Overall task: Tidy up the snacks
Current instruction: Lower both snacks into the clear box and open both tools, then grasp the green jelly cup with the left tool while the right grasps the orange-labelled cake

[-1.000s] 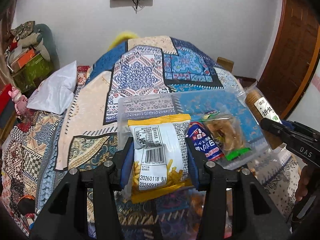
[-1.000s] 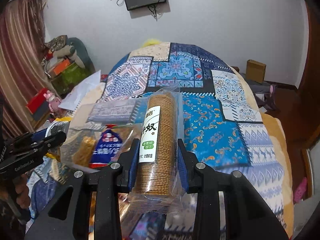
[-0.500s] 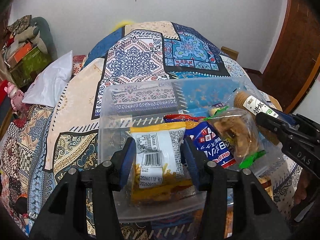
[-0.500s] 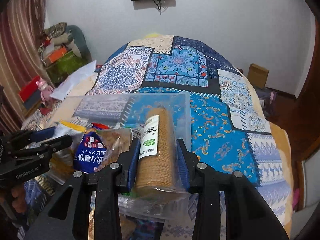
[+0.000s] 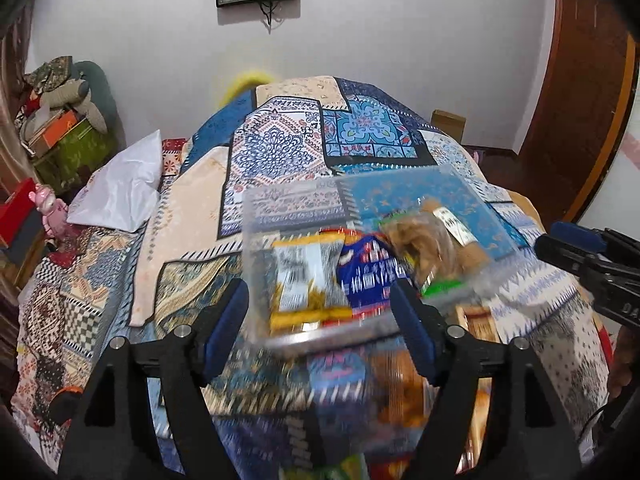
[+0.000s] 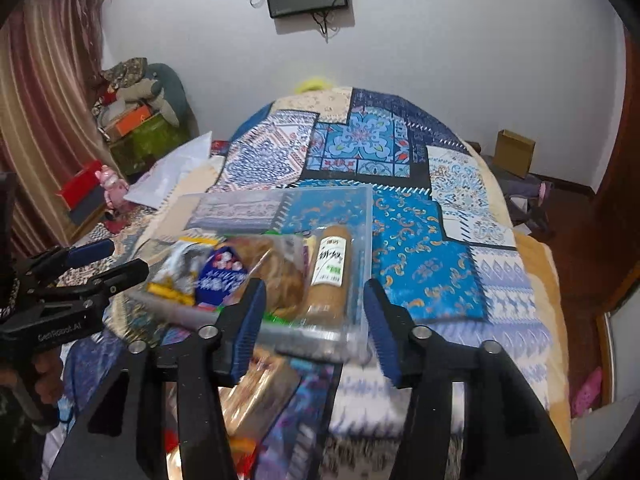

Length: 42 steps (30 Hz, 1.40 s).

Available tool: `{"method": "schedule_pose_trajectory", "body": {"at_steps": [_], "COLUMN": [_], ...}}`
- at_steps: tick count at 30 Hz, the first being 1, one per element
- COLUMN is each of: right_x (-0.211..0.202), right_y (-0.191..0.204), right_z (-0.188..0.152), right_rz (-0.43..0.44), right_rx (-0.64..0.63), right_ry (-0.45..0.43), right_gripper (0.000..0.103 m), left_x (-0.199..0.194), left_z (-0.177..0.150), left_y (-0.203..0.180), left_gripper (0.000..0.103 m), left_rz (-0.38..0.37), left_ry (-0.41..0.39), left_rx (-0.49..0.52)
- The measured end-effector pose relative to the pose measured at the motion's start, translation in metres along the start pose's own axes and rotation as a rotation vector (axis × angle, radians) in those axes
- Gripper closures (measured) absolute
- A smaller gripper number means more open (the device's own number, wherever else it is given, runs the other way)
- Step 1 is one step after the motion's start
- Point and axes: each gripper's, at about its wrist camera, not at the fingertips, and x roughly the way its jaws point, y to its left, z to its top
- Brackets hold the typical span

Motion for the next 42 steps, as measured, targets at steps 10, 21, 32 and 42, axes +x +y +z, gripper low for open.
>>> {"method": "schedule_pose_trajectory", "body": {"at_steps": [10,21,32,42], "right_x": [-0.049,-0.044,-0.025,0.003], "right_y": [0.029,0.055,0.068,0.076], "right_z": [-0.045,-0.087,-0.104,-0.11], "right_rz": [0.049,0.088,0.089,0.113], "right_rx": [0.001,0.01,0.01,0.037], "right_ry": [0.017,0.1,0.16,0.22], "right_gripper": [0.043,0.043,0.043,0.043], "left_x": [-0.048,-0.067,-0.047,-0.031], "left_z": [-0.057,-0.124,-0.158,-0.169], "left_y": [0.007,-0.001,-0.012,-0.014], "left_gripper": [0.024,0.024,0.024,0.045], "left_rz": [0.002,-0.038,-0.098,-0.136], "left_ry": [0.024,0.09,0.157,0.182], "left_rx": [-0.019,-0.023,-0.043,-0.078]}}
